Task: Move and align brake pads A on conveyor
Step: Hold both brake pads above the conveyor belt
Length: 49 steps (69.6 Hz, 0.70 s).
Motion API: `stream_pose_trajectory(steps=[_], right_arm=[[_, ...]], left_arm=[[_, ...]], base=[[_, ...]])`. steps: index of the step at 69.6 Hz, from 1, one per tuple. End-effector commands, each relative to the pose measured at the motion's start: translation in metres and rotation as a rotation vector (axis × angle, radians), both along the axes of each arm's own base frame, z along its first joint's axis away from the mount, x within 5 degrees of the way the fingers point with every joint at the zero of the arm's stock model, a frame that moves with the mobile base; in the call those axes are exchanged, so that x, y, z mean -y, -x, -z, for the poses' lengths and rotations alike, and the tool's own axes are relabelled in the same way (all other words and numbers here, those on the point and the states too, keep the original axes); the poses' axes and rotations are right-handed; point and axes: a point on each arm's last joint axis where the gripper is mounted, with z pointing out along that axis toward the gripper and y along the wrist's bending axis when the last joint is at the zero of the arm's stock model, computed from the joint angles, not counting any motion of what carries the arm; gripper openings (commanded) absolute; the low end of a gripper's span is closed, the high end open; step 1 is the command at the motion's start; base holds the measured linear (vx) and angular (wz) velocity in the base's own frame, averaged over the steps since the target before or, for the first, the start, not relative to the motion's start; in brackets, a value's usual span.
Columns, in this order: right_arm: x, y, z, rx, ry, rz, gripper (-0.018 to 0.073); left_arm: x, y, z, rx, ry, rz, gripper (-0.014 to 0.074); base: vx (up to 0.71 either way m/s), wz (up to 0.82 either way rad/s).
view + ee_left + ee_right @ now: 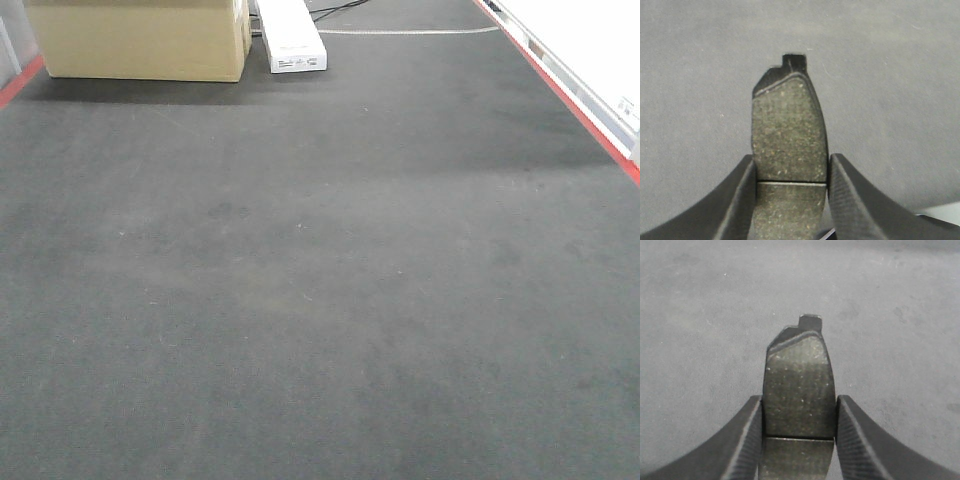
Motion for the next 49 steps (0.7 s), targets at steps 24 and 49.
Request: stream_pose_trajectory(steps=[24,49], right_arm=[[-0.0001,-0.0021,-0.0136,0.104,-0.011,-0.003,-0.0008],[-0.0001,-0.0021,-0.0136,0.104,-0.011,-0.003,-0.0008]], left_arm=[[0.0,0.0001,-0.0082,0.055,0.011,0.001,-0.0006],[0.0,0.0001,-0.0082,0.055,0.011,0.001,-0.0006]], base=[[0.01,0.0],[0.0,0.0]])
